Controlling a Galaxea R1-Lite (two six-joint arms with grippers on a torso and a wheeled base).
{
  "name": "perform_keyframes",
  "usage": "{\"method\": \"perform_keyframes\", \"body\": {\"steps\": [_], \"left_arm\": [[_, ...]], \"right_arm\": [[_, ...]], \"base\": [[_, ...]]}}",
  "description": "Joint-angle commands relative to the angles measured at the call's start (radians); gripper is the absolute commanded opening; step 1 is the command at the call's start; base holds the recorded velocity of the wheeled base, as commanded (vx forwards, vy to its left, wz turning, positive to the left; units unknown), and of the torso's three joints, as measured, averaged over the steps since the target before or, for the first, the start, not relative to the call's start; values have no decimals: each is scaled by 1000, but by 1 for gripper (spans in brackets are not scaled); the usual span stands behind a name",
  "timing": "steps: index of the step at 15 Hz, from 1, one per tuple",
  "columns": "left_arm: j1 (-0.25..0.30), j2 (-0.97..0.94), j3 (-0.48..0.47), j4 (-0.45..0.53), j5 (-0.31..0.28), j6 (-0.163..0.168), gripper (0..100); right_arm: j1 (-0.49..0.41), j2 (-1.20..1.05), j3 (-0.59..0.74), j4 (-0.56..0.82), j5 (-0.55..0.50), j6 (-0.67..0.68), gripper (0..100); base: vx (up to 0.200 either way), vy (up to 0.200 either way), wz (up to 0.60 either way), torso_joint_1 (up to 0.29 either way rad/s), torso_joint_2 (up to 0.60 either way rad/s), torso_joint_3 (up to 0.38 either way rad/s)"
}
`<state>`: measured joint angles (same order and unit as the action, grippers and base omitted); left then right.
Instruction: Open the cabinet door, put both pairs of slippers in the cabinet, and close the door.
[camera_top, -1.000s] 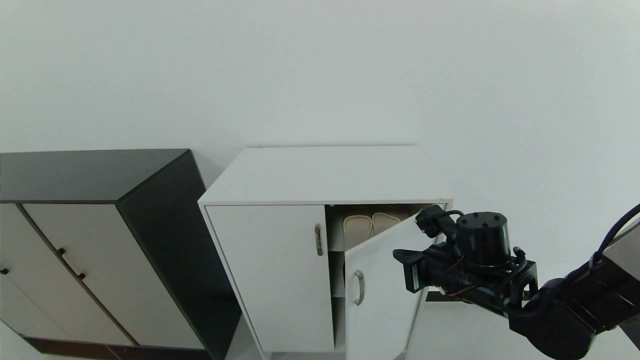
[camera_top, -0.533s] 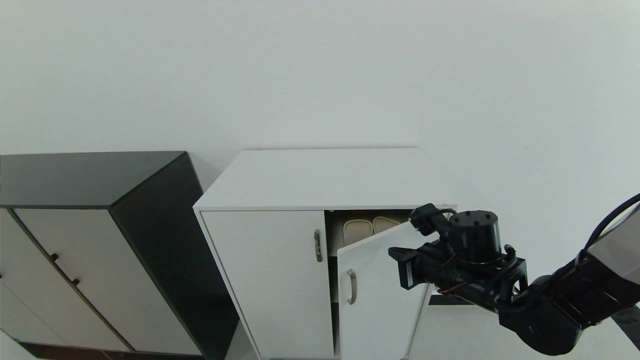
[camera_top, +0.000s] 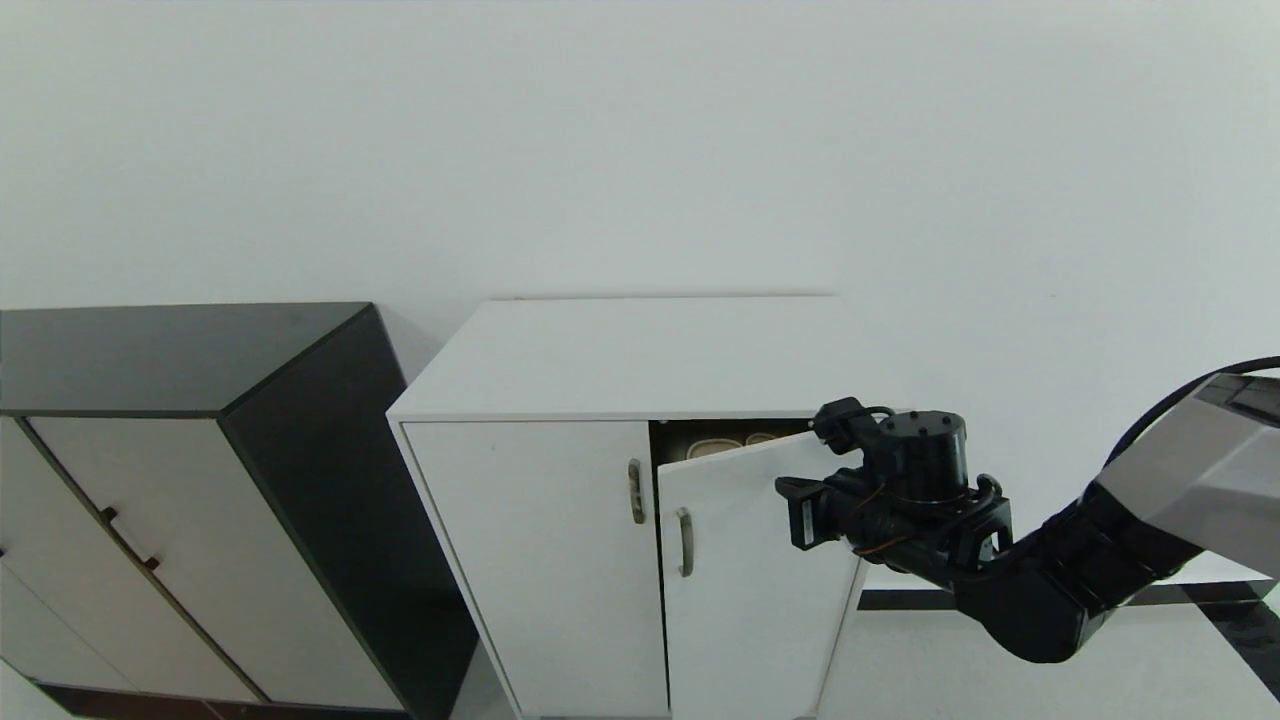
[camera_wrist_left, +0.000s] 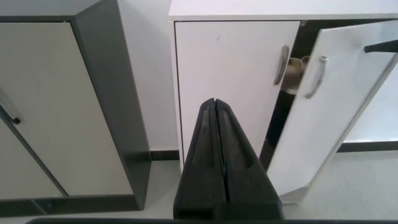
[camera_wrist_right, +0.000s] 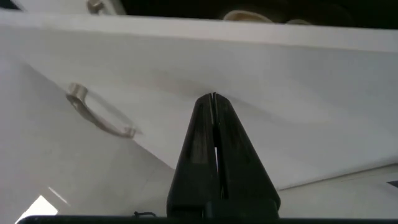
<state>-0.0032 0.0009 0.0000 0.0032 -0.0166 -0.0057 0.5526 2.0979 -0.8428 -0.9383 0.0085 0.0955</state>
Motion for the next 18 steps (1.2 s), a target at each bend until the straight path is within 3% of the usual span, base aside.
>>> {"method": "perform_keyframes", "body": {"steps": [1,18], "left_arm": [[0,1,0,0,0,0,0],[0,1,0,0,0,0,0]], "right_arm": [[-13,34,-18,-2,1,-2,0],[-43,97,-96,-2,-2,-2,0]], "base": [[0,0,0,0,0,0],[0,0,0,0,0,0]]}}
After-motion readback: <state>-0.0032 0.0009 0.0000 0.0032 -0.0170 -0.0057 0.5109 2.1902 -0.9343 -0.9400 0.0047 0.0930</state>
